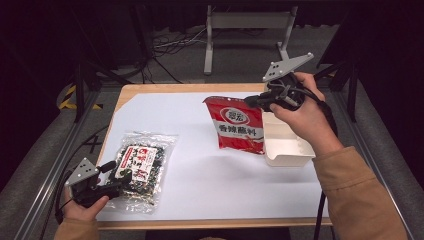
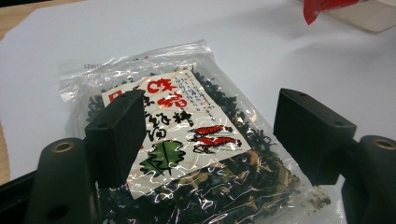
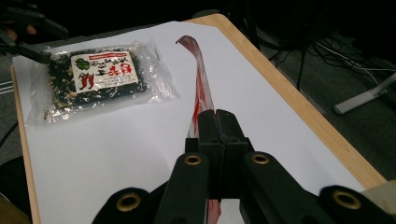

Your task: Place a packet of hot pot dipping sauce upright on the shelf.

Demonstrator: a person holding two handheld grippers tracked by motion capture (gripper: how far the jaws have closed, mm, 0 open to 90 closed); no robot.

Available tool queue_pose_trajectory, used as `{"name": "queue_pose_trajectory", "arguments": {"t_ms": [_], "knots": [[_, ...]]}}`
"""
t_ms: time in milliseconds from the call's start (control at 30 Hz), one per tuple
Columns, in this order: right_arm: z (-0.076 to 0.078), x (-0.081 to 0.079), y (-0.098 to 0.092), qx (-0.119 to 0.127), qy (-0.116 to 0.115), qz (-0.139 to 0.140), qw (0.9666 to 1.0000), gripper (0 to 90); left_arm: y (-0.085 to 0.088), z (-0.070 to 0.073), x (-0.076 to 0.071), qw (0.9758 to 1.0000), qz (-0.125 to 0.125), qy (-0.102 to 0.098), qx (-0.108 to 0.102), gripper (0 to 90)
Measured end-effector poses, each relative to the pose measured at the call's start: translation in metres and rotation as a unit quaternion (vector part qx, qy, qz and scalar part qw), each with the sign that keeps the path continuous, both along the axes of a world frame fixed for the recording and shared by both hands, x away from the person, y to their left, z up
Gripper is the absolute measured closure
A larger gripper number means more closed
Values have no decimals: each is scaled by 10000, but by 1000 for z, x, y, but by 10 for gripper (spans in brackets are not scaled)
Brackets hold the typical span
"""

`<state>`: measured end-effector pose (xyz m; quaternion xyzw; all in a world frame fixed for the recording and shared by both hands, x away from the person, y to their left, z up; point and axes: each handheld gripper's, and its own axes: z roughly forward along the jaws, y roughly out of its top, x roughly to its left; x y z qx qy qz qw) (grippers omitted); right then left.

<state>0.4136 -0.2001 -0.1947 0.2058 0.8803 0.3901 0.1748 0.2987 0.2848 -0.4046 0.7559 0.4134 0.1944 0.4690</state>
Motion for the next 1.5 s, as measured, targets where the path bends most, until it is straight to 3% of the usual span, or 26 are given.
{"name": "queue_pose_trajectory", "arguments": {"t_ms": [500, 1067, 1333, 1500], "knots": [[8, 21, -38, 151, -92, -436, 9989, 900, 3, 0, -5, 9999, 100, 5, 39, 259], [22, 48, -72, 74, -215, -915, 9955, 900, 9, -2, -11, 9996, 285, 45, 22, 260], [24, 62, -86, 89, -196, -876, 9959, 900, 10, -3, -15, 9988, 474, 87, 33, 260], [26, 72, -94, 26, -205, -818, 9964, 900, 6, -4, -18, 9979, 606, 115, 189, 259]]}}
